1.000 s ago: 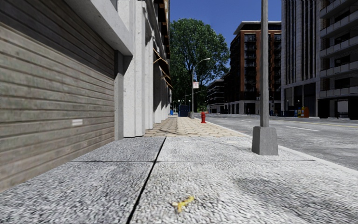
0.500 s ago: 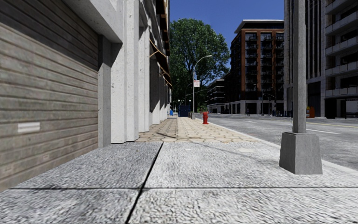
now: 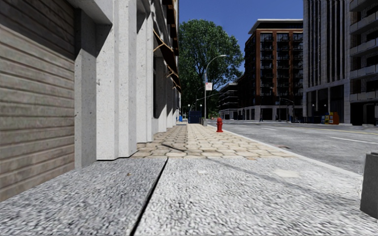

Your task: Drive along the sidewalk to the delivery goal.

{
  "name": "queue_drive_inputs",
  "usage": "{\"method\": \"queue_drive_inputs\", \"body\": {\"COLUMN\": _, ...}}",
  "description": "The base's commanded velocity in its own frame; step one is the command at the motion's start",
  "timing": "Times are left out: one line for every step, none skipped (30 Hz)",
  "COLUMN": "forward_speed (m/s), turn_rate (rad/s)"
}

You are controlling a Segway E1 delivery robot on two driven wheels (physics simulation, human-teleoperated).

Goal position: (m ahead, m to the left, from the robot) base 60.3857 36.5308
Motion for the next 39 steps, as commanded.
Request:
{"method": "queue_drive_inputs", "body": {"forward_speed": 2.0, "turn_rate": 0.0}}
{"method": "queue_drive_inputs", "body": {"forward_speed": 2.0, "turn_rate": 0.0}}
{"method": "queue_drive_inputs", "body": {"forward_speed": 2.0, "turn_rate": 0.0}}
{"method": "queue_drive_inputs", "body": {"forward_speed": 2.0, "turn_rate": 0.0}}
{"method": "queue_drive_inputs", "body": {"forward_speed": 2.0, "turn_rate": 0.0}}
{"method": "queue_drive_inputs", "body": {"forward_speed": 2.0, "turn_rate": 0.0}}
{"method": "queue_drive_inputs", "body": {"forward_speed": 2.0, "turn_rate": 0.0}}
{"method": "queue_drive_inputs", "body": {"forward_speed": 2.0, "turn_rate": 0.0}}
{"method": "queue_drive_inputs", "body": {"forward_speed": 2.0, "turn_rate": 0.0}}
{"method": "queue_drive_inputs", "body": {"forward_speed": 2.0, "turn_rate": 0.0}}
{"method": "queue_drive_inputs", "body": {"forward_speed": 2.0, "turn_rate": 0.0}}
{"method": "queue_drive_inputs", "body": {"forward_speed": 2.0, "turn_rate": 0.0}}
{"method": "queue_drive_inputs", "body": {"forward_speed": 2.0, "turn_rate": 0.0}}
{"method": "queue_drive_inputs", "body": {"forward_speed": 2.0, "turn_rate": 0.0}}
{"method": "queue_drive_inputs", "body": {"forward_speed": 2.0, "turn_rate": 0.0}}
{"method": "queue_drive_inputs", "body": {"forward_speed": 2.0, "turn_rate": 0.0}}
{"method": "queue_drive_inputs", "body": {"forward_speed": 2.0, "turn_rate": 0.0}}
{"method": "queue_drive_inputs", "body": {"forward_speed": 2.0, "turn_rate": 0.0}}
{"method": "queue_drive_inputs", "body": {"forward_speed": 2.0, "turn_rate": 0.0}}
{"method": "queue_drive_inputs", "body": {"forward_speed": 2.0, "turn_rate": 0.0}}
{"method": "queue_drive_inputs", "body": {"forward_speed": 2.0, "turn_rate": 0.0}}
{"method": "queue_drive_inputs", "body": {"forward_speed": 2.0, "turn_rate": 0.0}}
{"method": "queue_drive_inputs", "body": {"forward_speed": 2.0, "turn_rate": 0.0}}
{"method": "queue_drive_inputs", "body": {"forward_speed": 2.0, "turn_rate": 0.0}}
{"method": "queue_drive_inputs", "body": {"forward_speed": 2.0, "turn_rate": 0.0}}
{"method": "queue_drive_inputs", "body": {"forward_speed": 2.0, "turn_rate": 0.0}}
{"method": "queue_drive_inputs", "body": {"forward_speed": 2.0, "turn_rate": 0.0}}
{"method": "queue_drive_inputs", "body": {"forward_speed": 2.0, "turn_rate": 0.0}}
{"method": "queue_drive_inputs", "body": {"forward_speed": 2.0, "turn_rate": 0.0}}
{"method": "queue_drive_inputs", "body": {"forward_speed": 2.0, "turn_rate": 0.0}}
{"method": "queue_drive_inputs", "body": {"forward_speed": 2.0, "turn_rate": 0.0}}
{"method": "queue_drive_inputs", "body": {"forward_speed": 2.0, "turn_rate": 0.0}}
{"method": "queue_drive_inputs", "body": {"forward_speed": 2.0, "turn_rate": 0.0}}
{"method": "queue_drive_inputs", "body": {"forward_speed": 2.0, "turn_rate": 0.0}}
{"method": "queue_drive_inputs", "body": {"forward_speed": 2.0, "turn_rate": 0.0}}
{"method": "queue_drive_inputs", "body": {"forward_speed": 2.0, "turn_rate": 0.0}}
{"method": "queue_drive_inputs", "body": {"forward_speed": 2.0, "turn_rate": 0.0}}
{"method": "queue_drive_inputs", "body": {"forward_speed": 2.0, "turn_rate": 0.0}}
{"method": "queue_drive_inputs", "body": {"forward_speed": 2.0, "turn_rate": 0.0}}
